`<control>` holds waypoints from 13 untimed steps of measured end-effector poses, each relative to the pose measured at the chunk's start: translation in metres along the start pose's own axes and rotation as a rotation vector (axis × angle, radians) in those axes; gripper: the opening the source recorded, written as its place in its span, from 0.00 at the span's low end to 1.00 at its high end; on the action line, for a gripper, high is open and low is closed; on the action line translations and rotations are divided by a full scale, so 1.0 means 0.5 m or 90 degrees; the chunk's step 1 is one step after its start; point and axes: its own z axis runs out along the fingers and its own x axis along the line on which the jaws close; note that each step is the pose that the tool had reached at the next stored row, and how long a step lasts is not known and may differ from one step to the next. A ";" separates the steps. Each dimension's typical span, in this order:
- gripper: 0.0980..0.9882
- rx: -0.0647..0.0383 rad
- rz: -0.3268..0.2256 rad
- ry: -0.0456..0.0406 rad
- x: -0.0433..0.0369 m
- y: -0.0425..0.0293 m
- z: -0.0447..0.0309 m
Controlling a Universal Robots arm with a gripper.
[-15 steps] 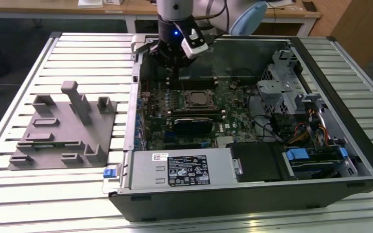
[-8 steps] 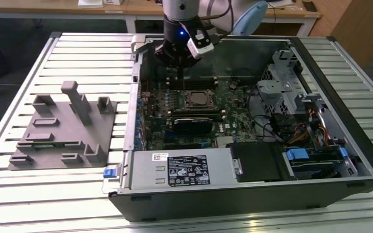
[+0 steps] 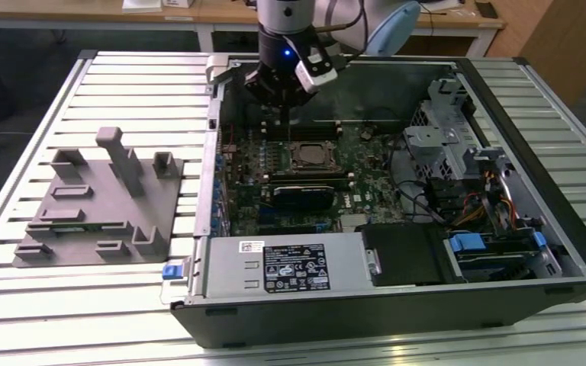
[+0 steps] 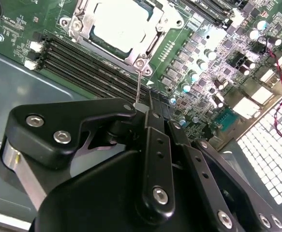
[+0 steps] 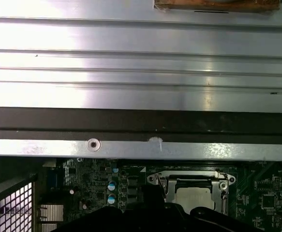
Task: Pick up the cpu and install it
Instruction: 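Install the first cpu locking lever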
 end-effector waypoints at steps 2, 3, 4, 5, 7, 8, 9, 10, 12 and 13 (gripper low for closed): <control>0.01 0.000 0.000 -0.0001 -0.002 0.000 0.001; 0.01 0.000 0.000 -0.0001 -0.003 0.000 0.001; 0.01 0.000 0.000 -0.0001 -0.003 0.000 0.001; 0.01 0.000 0.000 0.0000 -0.004 0.000 0.002; 0.01 0.000 0.000 -0.0001 -0.005 0.000 0.003; 0.01 0.000 0.000 0.0000 -0.008 0.000 0.003; 0.01 0.000 0.000 0.0001 -0.011 0.000 0.003; 0.01 0.000 0.000 0.0000 -0.014 0.000 0.004; 0.01 0.000 0.000 0.0000 -0.021 0.000 0.004; 0.01 0.000 0.000 0.0000 -0.024 0.000 0.004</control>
